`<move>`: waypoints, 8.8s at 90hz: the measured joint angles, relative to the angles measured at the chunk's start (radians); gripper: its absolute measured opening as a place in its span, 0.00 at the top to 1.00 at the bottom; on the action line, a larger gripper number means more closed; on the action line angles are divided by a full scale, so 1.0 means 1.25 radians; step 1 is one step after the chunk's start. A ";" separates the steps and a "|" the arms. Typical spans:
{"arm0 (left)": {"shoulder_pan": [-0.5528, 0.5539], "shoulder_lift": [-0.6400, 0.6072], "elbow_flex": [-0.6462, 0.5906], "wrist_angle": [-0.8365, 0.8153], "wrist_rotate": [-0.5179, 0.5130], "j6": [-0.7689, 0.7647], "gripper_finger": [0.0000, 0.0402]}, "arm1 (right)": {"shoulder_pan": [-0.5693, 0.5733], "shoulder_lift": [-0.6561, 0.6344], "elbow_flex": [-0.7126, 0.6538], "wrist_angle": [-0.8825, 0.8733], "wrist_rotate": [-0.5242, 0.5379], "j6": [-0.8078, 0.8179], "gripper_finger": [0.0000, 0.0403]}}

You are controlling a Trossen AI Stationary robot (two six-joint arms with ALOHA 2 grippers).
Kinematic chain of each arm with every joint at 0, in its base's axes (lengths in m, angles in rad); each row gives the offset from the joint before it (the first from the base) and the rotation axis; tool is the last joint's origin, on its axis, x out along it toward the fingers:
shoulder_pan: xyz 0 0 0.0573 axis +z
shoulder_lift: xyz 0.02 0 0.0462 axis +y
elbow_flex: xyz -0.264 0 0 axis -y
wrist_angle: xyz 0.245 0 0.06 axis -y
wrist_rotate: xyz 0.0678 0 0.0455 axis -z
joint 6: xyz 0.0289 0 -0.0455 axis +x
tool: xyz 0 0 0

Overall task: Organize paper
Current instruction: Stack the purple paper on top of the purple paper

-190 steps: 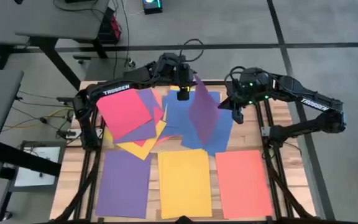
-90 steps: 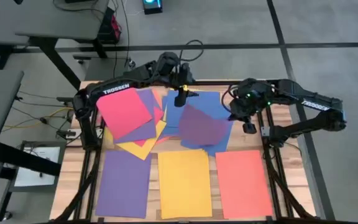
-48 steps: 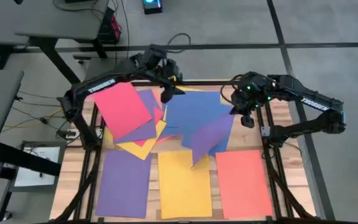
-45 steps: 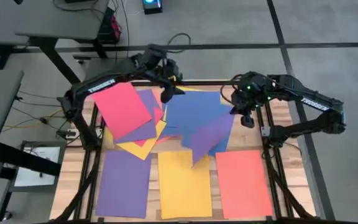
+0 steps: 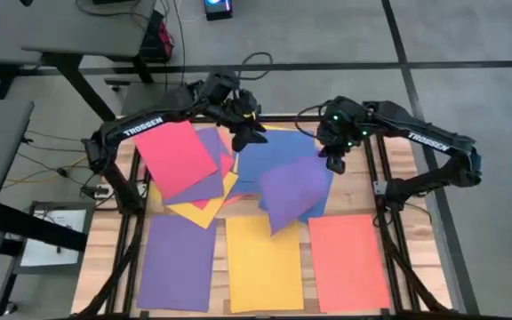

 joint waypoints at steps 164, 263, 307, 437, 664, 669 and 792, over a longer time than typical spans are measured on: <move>-0.034 0.070 -0.080 -0.014 -0.011 0.016 0.49 | -0.033 0.001 0.031 0.138 -0.004 -0.027 1.00; -0.047 0.058 0.056 -0.323 0.031 0.099 1.00 | -0.051 -0.004 0.175 0.167 -0.022 -0.021 0.79; -0.044 -0.115 0.057 -0.484 0.129 0.000 1.00 | -0.141 -0.002 0.204 0.078 -0.109 -0.055 0.79; -0.256 -0.404 0.046 -0.561 0.015 -0.008 1.00 | 0.383 0.421 0.040 1.254 -0.092 0.404 0.47; -0.239 -0.599 0.064 -0.687 -0.300 -0.162 0.80 | 0.581 1.104 0.747 1.241 0.399 1.399 1.00; -0.238 -0.599 0.064 -0.686 -0.300 -0.166 0.80 | 0.587 1.104 0.736 1.190 0.386 1.413 1.00; -0.238 -0.602 0.064 -0.673 -0.301 -0.170 0.80 | 0.573 1.128 0.733 0.880 0.306 1.543 0.98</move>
